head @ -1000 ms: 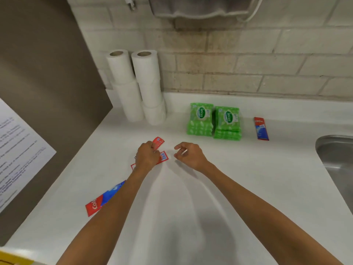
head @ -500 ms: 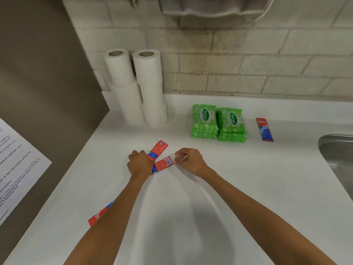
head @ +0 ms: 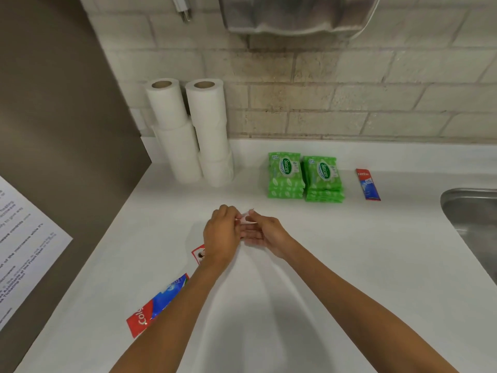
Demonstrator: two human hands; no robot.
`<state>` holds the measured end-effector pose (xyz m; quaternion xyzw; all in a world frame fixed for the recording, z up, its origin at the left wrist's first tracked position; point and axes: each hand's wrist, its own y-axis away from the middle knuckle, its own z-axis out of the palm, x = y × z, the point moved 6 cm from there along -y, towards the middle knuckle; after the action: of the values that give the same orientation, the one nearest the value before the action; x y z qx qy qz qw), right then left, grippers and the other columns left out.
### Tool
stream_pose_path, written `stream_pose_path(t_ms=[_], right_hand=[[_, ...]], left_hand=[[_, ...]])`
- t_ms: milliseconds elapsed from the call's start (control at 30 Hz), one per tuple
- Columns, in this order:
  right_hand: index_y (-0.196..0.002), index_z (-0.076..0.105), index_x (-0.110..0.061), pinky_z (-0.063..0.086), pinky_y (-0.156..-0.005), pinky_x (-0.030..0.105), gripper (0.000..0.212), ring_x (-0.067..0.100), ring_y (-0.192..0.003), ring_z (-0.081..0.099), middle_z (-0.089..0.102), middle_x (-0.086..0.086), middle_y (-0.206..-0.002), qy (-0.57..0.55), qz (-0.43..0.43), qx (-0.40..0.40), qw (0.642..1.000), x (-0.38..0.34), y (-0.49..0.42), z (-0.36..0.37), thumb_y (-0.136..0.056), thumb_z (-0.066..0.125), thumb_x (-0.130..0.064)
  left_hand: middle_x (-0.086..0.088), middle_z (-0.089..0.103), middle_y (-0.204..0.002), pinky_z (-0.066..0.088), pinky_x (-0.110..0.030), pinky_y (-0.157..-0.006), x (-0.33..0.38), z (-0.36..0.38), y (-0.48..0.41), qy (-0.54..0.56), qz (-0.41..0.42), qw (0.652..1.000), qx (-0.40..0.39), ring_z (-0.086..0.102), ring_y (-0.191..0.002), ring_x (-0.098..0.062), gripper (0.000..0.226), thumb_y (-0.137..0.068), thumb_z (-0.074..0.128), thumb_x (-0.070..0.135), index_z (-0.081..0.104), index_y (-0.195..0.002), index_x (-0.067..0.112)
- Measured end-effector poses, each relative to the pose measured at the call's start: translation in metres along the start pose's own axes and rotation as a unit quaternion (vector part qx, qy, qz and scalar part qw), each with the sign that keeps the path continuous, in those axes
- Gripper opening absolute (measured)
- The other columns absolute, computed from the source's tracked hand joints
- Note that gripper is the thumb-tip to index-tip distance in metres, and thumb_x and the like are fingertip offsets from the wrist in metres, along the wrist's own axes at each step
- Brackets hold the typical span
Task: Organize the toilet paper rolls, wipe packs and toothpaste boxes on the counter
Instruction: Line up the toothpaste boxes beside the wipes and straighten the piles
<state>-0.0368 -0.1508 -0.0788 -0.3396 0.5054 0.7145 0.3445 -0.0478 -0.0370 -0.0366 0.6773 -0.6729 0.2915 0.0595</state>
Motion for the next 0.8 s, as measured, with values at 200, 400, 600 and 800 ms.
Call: stream_pose_path(t_ms=[200, 400, 600, 800], right_hand=[[-0.083, 0.06, -0.004, 0.05, -0.049, 0.023, 0.014, 0.013, -0.053, 0.051, 0.053, 0.009, -0.069, -0.13, 0.013, 0.052, 0.99, 0.004, 0.01, -0.016, -0.092, 0.051, -0.01], [-0.099, 0.061, -0.001, 0.052, -0.043, 0.022, 0.016, 0.01, -0.045, 0.062, 0.067, 0.006, -0.064, -0.151, -0.009, 0.081, 0.985, 0.002, 0.029, -0.064, -0.093, 0.046, -0.004], [-0.12, 0.06, -0.004, 0.049, -0.053, 0.016, 0.031, 0.011, -0.066, 0.057, 0.063, 0.006, -0.086, 0.03, -0.03, 0.104, 0.994, -0.019, 0.051, -0.118, -0.089, 0.059, -0.009], [-0.107, 0.068, -0.017, 0.044, -0.066, 0.02, 0.023, 0.009, -0.071, 0.057, 0.066, -0.002, -0.084, 0.276, 0.015, 0.024, 0.961, -0.039, 0.076, -0.176, -0.084, 0.067, -0.02]], left_hand=[[-0.008, 0.061, -0.105, 0.045, -0.033, -0.072, 0.042, 0.017, 0.024, 0.012, 0.176, 0.983, -0.049, 0.054, -0.099, -0.026, 0.023, -0.082, 0.056, 0.006, 0.063, -0.104, 0.007], [-0.003, 0.064, -0.111, 0.052, -0.028, -0.08, 0.067, 0.031, 0.047, 0.122, 0.264, 0.953, -0.086, 0.057, -0.107, -0.02, 0.033, -0.07, 0.063, 0.014, 0.067, -0.102, 0.012], [-0.001, 0.052, -0.11, 0.044, -0.022, -0.079, 0.078, 0.036, 0.025, 0.23, 0.099, 0.967, -0.032, 0.056, -0.1, -0.017, 0.028, -0.081, 0.058, 0.008, 0.059, -0.109, 0.011], [0.003, 0.057, -0.097, 0.046, -0.015, -0.067, 0.117, 0.068, 0.002, 0.295, -0.045, 0.917, -0.263, 0.054, -0.08, -0.009, 0.039, -0.084, 0.065, 0.011, 0.056, -0.122, 0.01]])
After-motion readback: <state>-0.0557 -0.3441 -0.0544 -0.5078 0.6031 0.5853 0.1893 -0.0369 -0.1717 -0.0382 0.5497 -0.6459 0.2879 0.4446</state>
